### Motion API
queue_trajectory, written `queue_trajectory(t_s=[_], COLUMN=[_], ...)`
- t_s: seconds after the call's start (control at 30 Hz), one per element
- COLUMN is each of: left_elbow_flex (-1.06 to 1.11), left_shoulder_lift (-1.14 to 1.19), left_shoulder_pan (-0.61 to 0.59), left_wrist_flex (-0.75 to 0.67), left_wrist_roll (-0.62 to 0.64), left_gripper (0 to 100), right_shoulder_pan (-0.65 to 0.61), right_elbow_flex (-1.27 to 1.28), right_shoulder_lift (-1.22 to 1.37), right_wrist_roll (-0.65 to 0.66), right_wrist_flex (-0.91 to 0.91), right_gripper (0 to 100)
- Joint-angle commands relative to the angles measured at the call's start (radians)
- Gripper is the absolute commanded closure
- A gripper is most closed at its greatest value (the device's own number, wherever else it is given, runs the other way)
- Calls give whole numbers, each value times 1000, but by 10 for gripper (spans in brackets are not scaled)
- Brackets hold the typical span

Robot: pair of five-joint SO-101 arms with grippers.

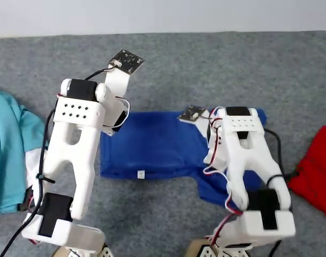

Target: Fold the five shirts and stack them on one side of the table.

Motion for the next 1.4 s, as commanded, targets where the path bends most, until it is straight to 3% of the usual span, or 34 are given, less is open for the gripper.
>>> queue_trajectory(t_s=[0.0,0.4,0.6,0.73,0.97,1.17,1.37], left_elbow_flex=[-4,-4,-4,-4,-4,-4,-4], left_shoulder_lift=[-57,-54,-52,-52,-51,-51,-51], left_shoulder_pan=[6,8,8,8,8,8,8], left_wrist_flex=[-11,-12,-15,-15,-32,-34,-34], left_wrist_roll=[3,3,3,3,3,3,2], left_gripper=[997,997,997,997,997,997,997], right_shoulder_pan=[16,174,177,176,174,94,24], right_elbow_flex=[-6,-6,-6,-72,-310,-354,-282], right_shoulder_lift=[-108,28,62,45,28,31,38], right_wrist_roll=[11,44,40,3,-28,-26,-26], right_wrist_flex=[5,-288,-292,-182,131,338,274], right_gripper=[981,976,909,854,849,848,848])
